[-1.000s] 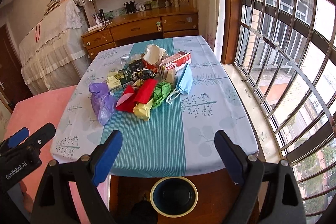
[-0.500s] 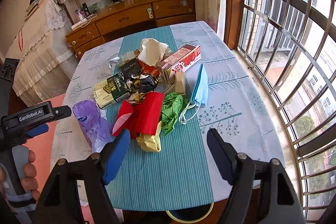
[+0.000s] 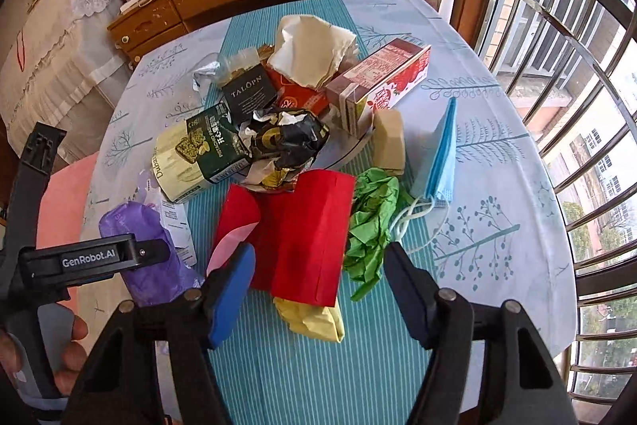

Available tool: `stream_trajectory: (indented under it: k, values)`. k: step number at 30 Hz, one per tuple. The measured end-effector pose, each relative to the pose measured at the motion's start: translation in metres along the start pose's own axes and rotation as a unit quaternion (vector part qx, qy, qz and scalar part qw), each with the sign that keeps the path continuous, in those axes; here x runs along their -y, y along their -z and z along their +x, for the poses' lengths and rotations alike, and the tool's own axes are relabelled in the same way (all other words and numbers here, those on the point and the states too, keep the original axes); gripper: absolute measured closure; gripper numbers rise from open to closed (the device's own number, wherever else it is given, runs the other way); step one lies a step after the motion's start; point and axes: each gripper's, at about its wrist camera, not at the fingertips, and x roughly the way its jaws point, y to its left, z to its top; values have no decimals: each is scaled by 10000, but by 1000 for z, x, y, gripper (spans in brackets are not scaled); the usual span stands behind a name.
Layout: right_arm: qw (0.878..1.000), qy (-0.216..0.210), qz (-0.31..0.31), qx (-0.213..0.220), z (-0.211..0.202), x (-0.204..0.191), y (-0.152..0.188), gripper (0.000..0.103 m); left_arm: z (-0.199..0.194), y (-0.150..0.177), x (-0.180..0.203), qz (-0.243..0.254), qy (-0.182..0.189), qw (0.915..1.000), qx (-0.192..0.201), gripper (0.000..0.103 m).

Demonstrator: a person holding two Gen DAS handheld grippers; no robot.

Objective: Collect trash
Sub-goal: 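Reach the left tool to the purple bag while the right tool reaches the red paper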

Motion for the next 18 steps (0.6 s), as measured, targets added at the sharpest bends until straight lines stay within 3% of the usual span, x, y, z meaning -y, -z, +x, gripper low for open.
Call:
stream_trajectory:
  k: [5, 10, 12, 14, 18]
  values:
    - [9986, 303, -350, -270, 24, -16, -2, 42, 12, -2, -7, 19, 153, 9998, -161, 5]
    - [9940, 648, -750, -470, 41, -30, -3, 59, 17, -8, -7, 143, 241, 9993, -248, 5]
    - [9942, 619, -766, -437, 41, -30, -3, 68, 23, -7, -6, 185, 296, 9989, -320, 5]
    - [9951, 516, -720, -445, 37, -30, -5, 70, 24, -11, -12, 206, 362, 9983, -398, 5]
    - [9970, 243, -660, -339, 23, -28, -9, 73, 28, -11, -13, 314, 645, 9963, -471, 30]
